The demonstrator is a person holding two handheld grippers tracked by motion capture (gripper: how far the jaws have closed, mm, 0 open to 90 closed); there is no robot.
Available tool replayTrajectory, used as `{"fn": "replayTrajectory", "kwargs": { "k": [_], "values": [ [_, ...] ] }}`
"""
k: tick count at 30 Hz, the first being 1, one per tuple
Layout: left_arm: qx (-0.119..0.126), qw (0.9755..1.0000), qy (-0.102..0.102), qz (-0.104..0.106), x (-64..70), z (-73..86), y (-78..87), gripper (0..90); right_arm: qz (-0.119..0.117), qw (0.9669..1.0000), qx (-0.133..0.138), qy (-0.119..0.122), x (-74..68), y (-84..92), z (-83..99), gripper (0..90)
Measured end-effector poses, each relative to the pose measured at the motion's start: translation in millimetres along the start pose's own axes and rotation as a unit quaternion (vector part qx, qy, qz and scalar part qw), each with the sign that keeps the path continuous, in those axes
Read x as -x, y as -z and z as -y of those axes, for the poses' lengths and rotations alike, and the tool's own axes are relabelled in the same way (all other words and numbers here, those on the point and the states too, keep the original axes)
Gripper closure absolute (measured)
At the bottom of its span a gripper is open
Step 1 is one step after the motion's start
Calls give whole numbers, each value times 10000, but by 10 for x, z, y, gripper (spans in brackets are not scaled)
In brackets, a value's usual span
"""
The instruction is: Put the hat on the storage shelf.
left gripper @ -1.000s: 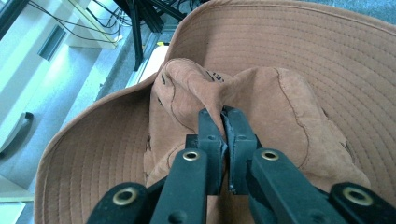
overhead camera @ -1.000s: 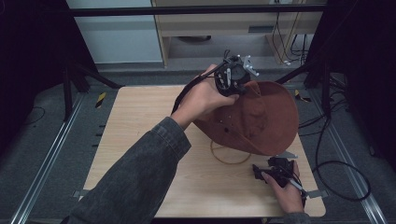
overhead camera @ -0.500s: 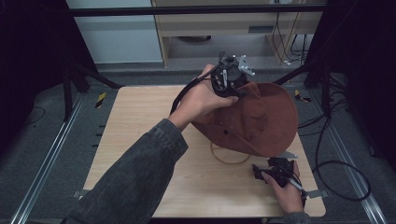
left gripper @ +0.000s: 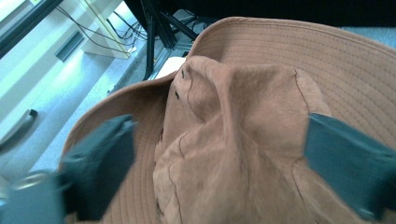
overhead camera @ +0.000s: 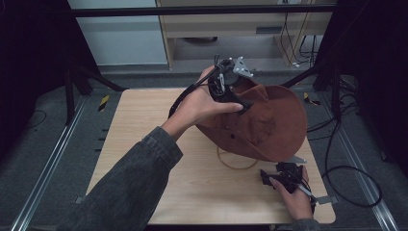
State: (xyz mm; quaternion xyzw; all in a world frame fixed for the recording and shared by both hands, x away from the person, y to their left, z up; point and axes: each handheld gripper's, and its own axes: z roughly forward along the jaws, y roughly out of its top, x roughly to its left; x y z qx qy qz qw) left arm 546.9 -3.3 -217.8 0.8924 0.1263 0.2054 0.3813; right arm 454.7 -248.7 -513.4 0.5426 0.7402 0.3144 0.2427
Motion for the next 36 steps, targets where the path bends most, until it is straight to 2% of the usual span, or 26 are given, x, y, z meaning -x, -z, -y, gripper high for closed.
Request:
{"fn": "replayTrajectory", "kwargs": {
  "k": [5,10,22,25,28,34,36],
  "values": [
    [119,9999,-16,4,11,81,172,53,-2,10000,0,-1,0,0,0,6],
    [191,9997,38,-123,-38,199,361,46,0,10000,3,3,0,0,0,6],
    [430,9979,388,-305,-152,684,858,37,1,10000,-5,0,0,1,0,6],
    [452,9974,370,-420,-146,835,974,39,-9,10000,-14,-16,-2,4,-1,6],
    [463,9964,506,-489,-153,1030,1052,42,-4,10000,-9,-14,-1,3,-1,6],
    [220,9964,558,-607,-139,1420,1099,41,-18,10000,-7,-26,-3,4,-2,6],
    [209,9960,607,-621,-109,1547,1094,41,-16,10000,-7,-26,-3,4,-2,6]
  ]
}}
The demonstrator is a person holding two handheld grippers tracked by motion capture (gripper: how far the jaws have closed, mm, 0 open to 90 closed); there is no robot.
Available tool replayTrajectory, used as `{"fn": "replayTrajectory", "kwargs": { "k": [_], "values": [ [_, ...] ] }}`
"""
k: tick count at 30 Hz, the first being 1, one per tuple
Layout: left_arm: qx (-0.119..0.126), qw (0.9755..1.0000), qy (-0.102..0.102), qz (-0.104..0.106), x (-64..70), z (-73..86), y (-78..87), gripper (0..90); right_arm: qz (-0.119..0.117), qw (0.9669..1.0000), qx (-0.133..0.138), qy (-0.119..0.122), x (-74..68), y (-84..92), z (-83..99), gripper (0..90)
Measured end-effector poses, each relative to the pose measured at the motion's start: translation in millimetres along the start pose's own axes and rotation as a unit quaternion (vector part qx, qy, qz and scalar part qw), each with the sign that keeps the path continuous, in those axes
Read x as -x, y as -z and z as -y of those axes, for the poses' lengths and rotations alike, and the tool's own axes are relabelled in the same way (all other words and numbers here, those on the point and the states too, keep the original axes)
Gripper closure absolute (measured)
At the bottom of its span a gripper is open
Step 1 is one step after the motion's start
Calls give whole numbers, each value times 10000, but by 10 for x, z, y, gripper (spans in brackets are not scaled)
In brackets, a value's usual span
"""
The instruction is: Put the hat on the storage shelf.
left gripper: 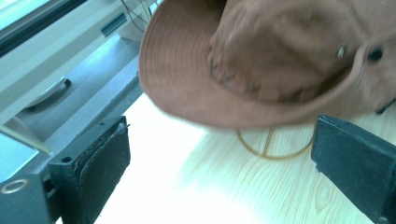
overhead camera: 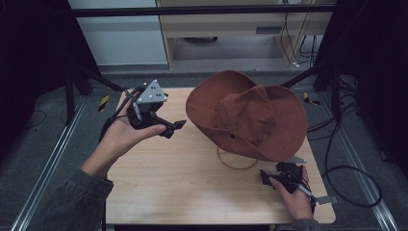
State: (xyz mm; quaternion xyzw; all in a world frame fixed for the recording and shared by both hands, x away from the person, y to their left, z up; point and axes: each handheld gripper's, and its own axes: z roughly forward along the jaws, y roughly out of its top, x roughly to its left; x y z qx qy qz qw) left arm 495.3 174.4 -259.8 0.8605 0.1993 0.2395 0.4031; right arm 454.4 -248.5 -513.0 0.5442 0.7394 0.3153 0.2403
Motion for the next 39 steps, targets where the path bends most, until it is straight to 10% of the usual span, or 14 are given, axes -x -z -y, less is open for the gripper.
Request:
{"fn": "replayTrajectory", "kwargs": {
  "k": [17,28,39],
  "values": [
    [-680,9952,697,-112,59,1317,-316,49,-1,10000,0,0,0,0,0,6],
    [-1171,9836,1306,-411,-5,2160,-453,56,-2,10000,-1,0,0,0,0,6],
    [-1292,9754,1716,-505,-33,2551,-484,61,-1,10000,-1,1,-1,0,0,6]
  ]
}}
